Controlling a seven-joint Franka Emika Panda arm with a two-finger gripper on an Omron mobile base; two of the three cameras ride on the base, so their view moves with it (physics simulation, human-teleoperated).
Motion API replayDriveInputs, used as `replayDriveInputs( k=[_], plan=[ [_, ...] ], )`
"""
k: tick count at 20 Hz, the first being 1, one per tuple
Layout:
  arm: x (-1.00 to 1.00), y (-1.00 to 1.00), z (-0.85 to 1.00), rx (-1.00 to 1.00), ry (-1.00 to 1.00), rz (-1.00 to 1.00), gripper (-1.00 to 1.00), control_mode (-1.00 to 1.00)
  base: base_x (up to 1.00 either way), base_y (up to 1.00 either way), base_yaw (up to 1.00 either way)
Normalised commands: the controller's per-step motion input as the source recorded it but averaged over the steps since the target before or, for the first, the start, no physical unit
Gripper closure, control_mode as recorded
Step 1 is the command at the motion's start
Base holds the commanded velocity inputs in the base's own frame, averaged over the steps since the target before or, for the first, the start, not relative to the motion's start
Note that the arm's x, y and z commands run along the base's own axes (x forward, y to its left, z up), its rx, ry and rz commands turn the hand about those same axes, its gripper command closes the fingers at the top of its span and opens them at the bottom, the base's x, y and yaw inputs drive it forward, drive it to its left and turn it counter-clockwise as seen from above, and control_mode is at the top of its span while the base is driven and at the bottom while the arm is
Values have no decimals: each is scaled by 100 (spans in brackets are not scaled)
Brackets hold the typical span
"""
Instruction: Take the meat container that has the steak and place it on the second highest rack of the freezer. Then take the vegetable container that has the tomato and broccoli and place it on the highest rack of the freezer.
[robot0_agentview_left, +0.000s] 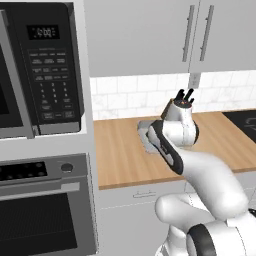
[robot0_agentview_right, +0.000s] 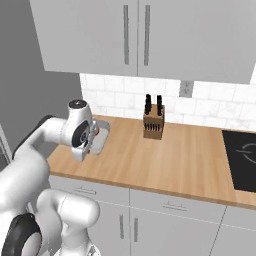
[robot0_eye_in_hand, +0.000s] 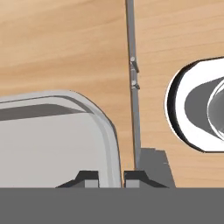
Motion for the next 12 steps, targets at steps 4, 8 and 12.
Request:
replayDriveInputs(
  k=[4, 8, 12],
  plan=[
    [-47, -2, 55, 0, 6, -2, 100, -100, 0, 0, 0],
    [-32, 3, 57, -3, 2, -3, 100, -100, 0, 0, 0],
    [-32, 0, 75, 0, 1, 1, 100, -100, 0, 0, 0]
  ],
)
